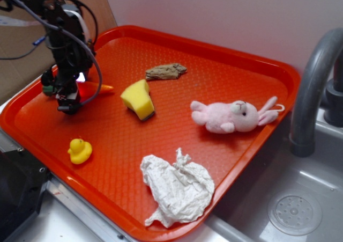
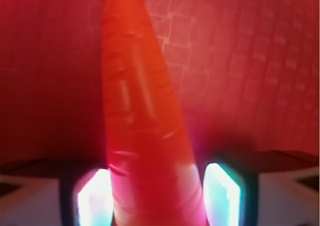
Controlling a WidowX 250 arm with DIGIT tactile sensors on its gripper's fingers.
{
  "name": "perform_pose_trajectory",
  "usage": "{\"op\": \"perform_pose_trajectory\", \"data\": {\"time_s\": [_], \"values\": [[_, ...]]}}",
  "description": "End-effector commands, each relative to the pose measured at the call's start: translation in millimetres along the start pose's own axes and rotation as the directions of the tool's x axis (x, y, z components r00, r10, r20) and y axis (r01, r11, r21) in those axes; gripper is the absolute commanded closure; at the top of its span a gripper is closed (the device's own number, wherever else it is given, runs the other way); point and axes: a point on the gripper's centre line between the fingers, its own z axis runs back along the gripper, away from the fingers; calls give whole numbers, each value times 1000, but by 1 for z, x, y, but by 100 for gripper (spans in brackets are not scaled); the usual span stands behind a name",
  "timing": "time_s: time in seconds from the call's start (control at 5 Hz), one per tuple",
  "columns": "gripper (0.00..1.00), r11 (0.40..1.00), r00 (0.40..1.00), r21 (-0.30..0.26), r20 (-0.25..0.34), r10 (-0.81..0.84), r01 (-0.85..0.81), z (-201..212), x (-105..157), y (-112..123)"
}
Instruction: Grab the carrot.
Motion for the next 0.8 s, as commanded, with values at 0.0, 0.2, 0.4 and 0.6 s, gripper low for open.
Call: {"op": "perform_pose_trajectory", "data": {"time_s": [0.0, 0.2, 0.4, 0.6], "values": [[100, 946, 946, 47, 78, 315, -320, 28, 47, 5], [100, 896, 889, 5, 123, 441, -445, 74, 84, 4], [100, 849, 834, -86, 159, 528, -521, 135, 107, -6], [100, 759, 749, -138, 129, 650, -636, 187, 107, -21]]}}
